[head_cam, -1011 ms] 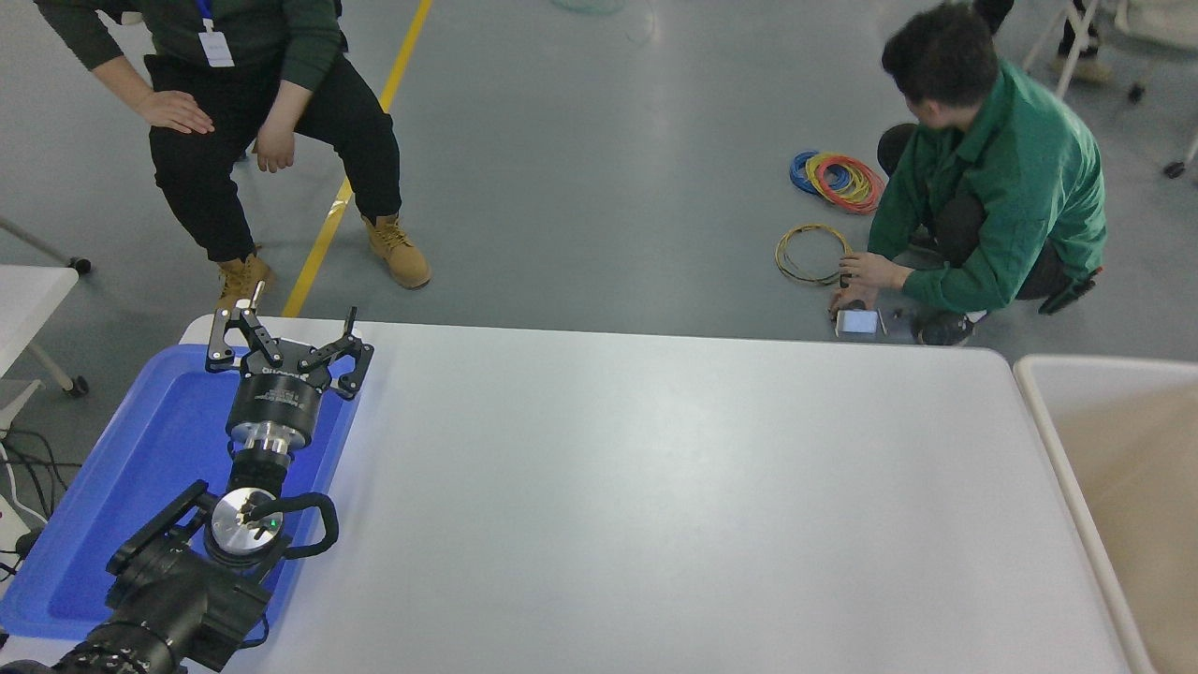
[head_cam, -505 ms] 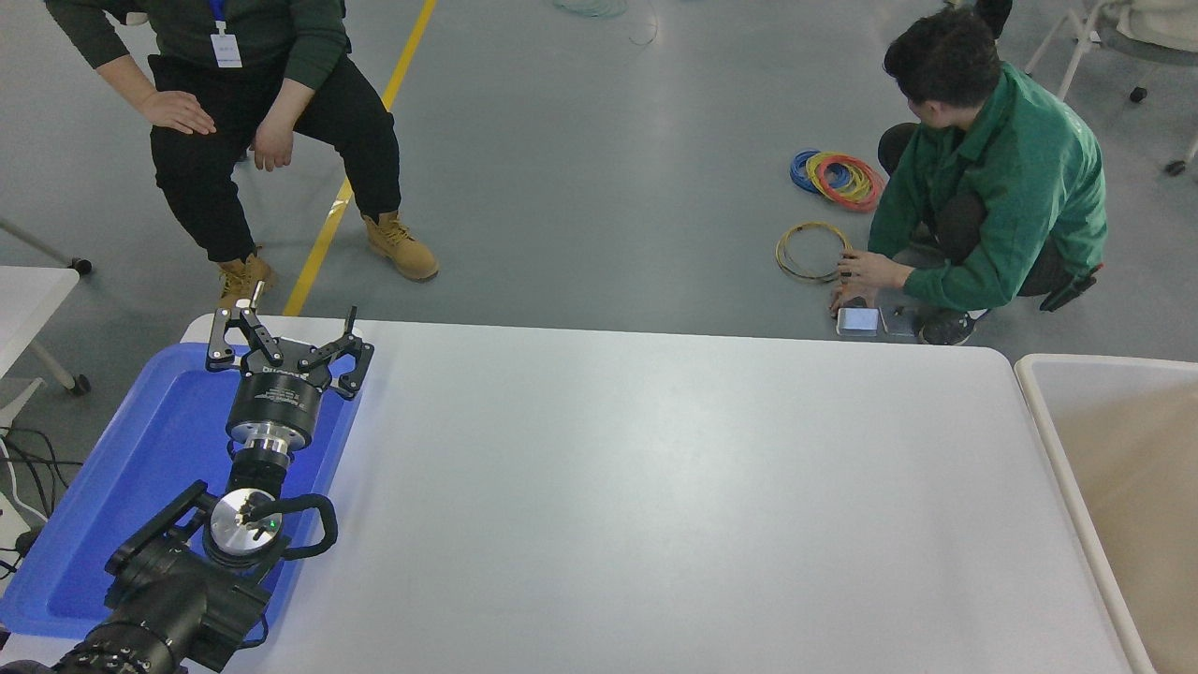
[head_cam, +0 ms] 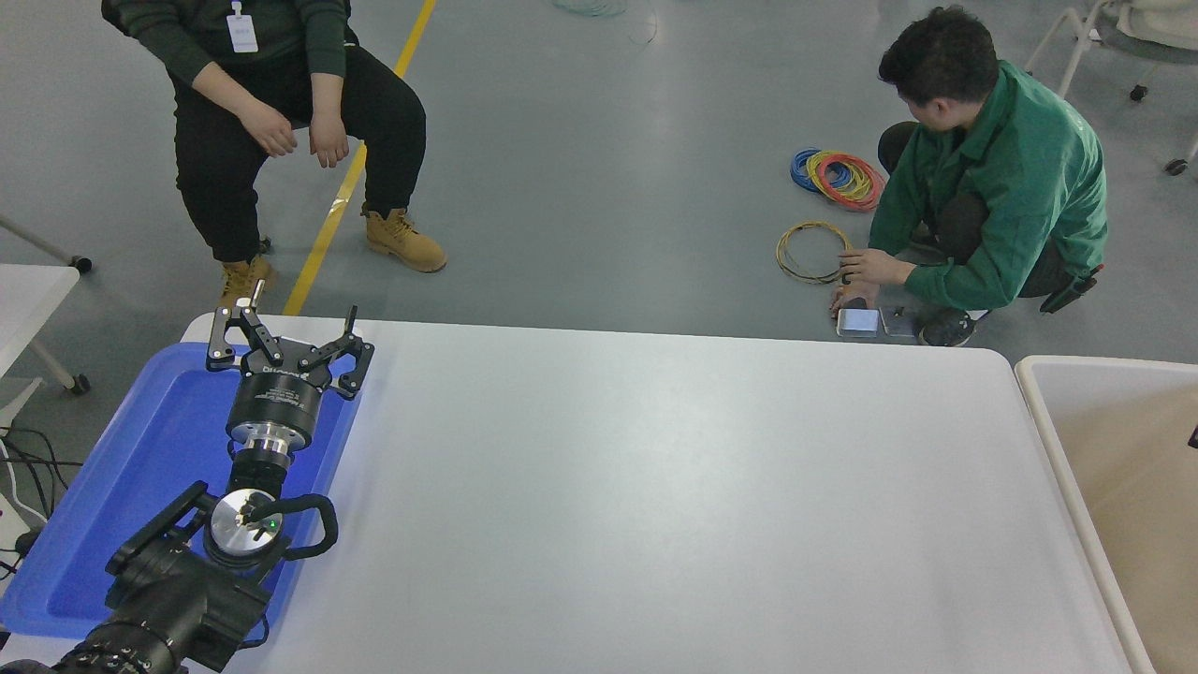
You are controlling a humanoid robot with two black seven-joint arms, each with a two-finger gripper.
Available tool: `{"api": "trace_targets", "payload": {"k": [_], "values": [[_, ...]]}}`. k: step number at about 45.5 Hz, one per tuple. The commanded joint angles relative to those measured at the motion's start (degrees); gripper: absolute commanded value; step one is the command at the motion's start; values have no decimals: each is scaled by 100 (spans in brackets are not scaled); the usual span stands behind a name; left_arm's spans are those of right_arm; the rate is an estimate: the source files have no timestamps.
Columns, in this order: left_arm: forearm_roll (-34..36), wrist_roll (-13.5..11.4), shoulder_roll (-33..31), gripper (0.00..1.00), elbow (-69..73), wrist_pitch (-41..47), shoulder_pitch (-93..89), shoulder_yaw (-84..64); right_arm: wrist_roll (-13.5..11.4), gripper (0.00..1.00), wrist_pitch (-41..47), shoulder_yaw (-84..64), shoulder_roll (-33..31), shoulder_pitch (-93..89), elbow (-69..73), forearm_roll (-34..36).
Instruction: Pick up paper ball place in dustbin
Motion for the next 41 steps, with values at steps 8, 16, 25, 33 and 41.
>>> {"api": "trace_targets", "payload": {"k": [8, 16, 25, 33, 41], "values": [[0, -4, 3, 100, 0, 3, 0, 0, -1, 68, -230, 284, 204, -249, -178, 31], [0, 4, 3, 100, 0, 3, 0, 0, 8, 99, -256, 310, 248, -240, -205, 31], [0, -4, 3, 100, 0, 3, 0, 0, -1, 100, -230, 328, 266, -232, -135, 31], [0, -4, 3, 100, 0, -6, 0, 0, 17, 100, -239, 731, 240, 181, -117, 31], [0, -4, -6, 100, 0, 3, 0, 0, 26, 100, -248, 2373, 134, 726, -143, 31]]}}
